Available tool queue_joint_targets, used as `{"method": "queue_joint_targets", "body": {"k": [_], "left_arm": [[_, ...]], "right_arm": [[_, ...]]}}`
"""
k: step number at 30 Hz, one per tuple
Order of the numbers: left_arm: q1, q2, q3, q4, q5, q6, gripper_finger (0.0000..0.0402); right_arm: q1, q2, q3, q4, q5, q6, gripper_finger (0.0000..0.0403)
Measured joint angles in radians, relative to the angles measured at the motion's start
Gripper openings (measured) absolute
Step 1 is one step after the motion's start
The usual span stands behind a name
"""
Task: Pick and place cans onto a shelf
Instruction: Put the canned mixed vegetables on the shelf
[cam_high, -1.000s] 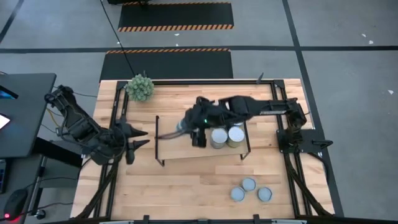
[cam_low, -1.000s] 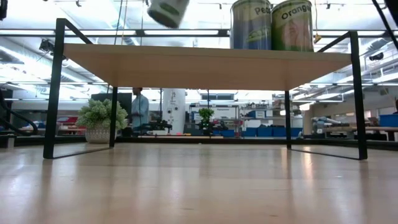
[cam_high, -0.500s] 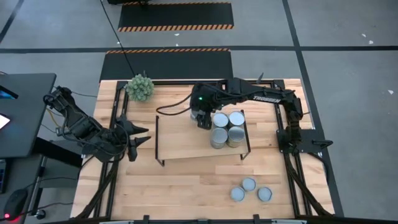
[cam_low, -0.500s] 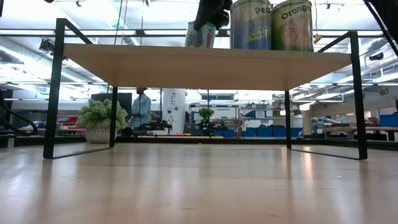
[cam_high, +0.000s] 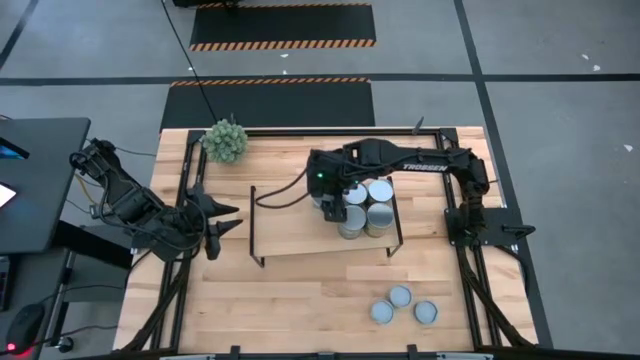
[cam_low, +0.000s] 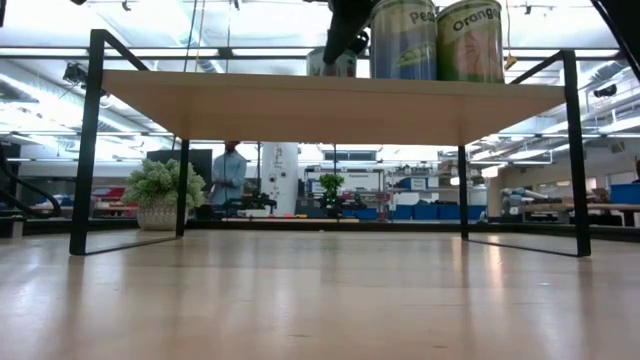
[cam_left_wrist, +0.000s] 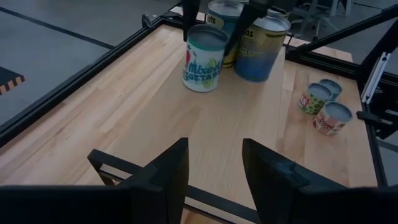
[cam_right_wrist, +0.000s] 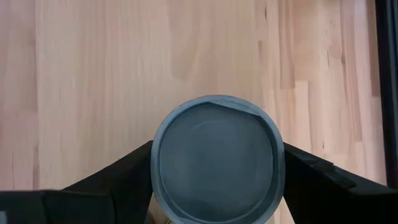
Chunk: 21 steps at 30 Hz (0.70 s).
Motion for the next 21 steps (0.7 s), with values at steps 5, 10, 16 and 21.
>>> {"method": "queue_joint_targets", "body": {"k": [5,10,16,21], "left_arm": [[0.000,0.000,0.000,0.000,0.010,-0.002,0.0155],[0.000,0.000,0.000,0.001,0.025,-0.007,0.0155],[0.000,0.000,0.000,0.001,0.029,-0.011,0.0155],[0.000,0.000,0.000,0.001,0.029,-0.011,0.0155]], "right_arm": [[0.006,-0.002,-0.010,0.007,0.003,-0.003,0.0315],[0.005,0.005,-0.016,-0.009,0.000,0.004,0.0340],[0.005,0.004,-0.015,-0.009,0.000,0.005,0.0360],[0.006,0.004,-0.015,-0.009,0.000,0.020,0.0364]]}}
